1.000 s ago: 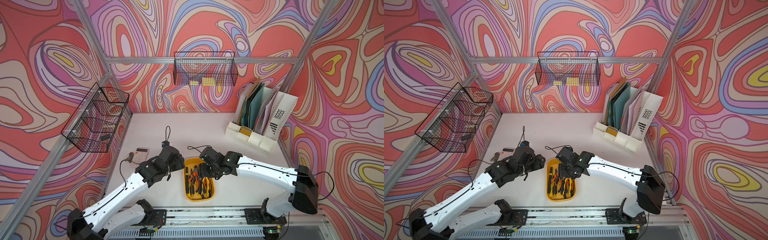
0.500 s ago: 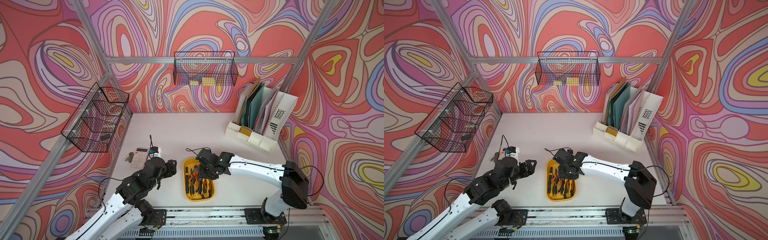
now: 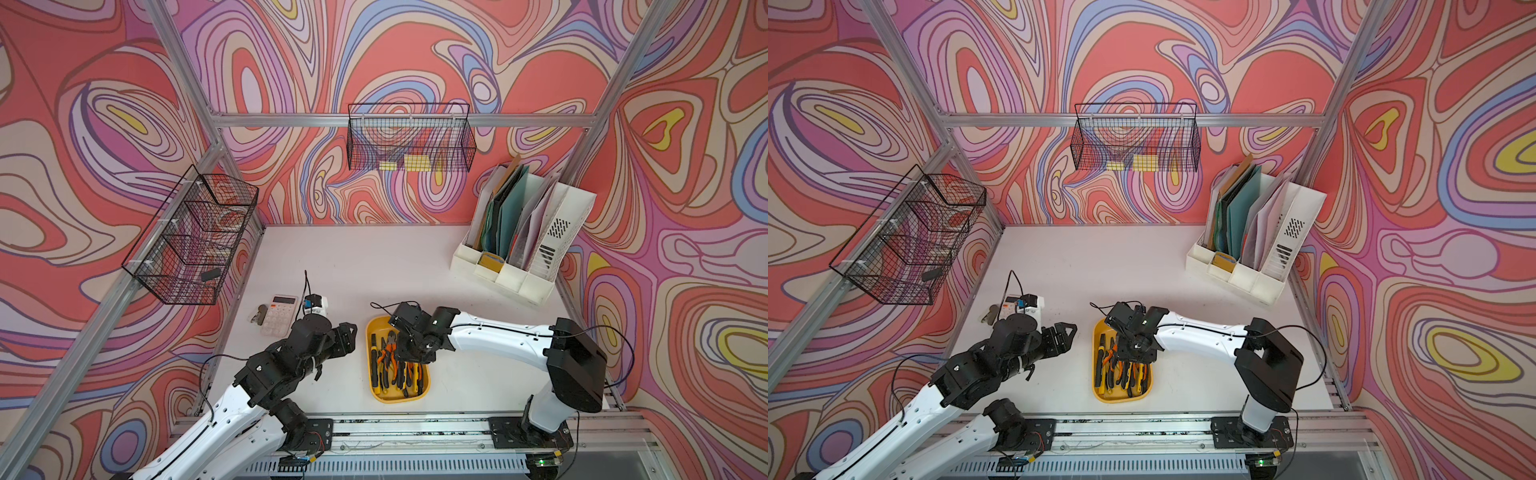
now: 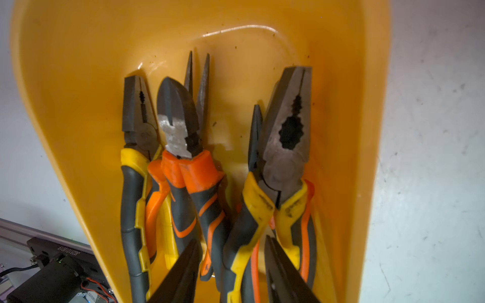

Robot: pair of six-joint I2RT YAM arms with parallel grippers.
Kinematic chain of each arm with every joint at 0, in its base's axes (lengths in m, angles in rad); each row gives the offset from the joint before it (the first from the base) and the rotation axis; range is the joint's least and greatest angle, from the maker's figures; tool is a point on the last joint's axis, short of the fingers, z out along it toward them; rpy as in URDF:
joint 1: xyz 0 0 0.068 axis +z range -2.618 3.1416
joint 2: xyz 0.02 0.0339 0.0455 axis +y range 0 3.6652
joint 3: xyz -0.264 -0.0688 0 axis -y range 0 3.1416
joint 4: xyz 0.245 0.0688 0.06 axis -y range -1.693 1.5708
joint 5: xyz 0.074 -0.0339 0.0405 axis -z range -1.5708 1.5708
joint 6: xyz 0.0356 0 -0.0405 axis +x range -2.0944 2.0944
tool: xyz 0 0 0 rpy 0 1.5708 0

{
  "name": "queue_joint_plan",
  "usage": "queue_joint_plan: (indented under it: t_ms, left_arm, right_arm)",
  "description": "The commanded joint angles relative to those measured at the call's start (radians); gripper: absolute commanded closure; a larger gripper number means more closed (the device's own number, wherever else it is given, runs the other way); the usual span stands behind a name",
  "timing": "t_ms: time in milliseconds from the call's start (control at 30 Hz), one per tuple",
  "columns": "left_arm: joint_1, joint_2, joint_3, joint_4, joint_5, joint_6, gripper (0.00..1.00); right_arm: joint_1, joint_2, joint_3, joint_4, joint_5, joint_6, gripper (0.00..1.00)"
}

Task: Take the pliers out of the storage box
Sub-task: Pick up the pliers from the storage box.

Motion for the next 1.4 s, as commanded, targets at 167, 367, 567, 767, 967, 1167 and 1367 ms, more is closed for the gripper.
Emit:
queue_joint_plan:
  t_ms: [167, 367, 567, 767, 967, 1167, 1367]
  left_arm:
    - [-0.003, 0.035, -0.013, 0.008, 0.033, 0.015, 0.26]
    - [-0.003, 0.048, -0.02, 0.011, 0.047, 0.013, 0.27]
    - [-0.003, 0.055, -0.017, 0.009, 0.049, 0.018, 0.27]
    - [-0.003, 0.073, -0.013, 0.012, 0.056, 0.018, 0.27]
    - [-0.003, 0.077, -0.009, 0.01, 0.059, 0.019, 0.27]
    - [-0.003, 0.093, 0.0, 0.006, 0.064, 0.016, 0.26]
    - [-0.003, 0.12, 0.013, 0.003, 0.081, 0.01, 0.25]
  right_arm:
    - [0.005, 0.046, -0.001, 0.017, -0.004, 0.005, 0.57]
    - [0.007, 0.068, 0.022, -0.008, 0.011, -0.002, 0.69]
    - [0.011, 0.04, 0.062, -0.08, 0.063, -0.013, 0.85]
    - [0.014, 0.014, 0.091, -0.112, 0.078, -0.025, 1.0]
    - [0.021, -0.045, 0.175, -0.197, 0.131, -0.047, 1.0]
    - [0.02, -0.094, 0.274, -0.317, 0.219, -0.081, 1.0]
    - [-0.044, -0.134, 0.264, -0.382, 0.277, -0.151, 1.0]
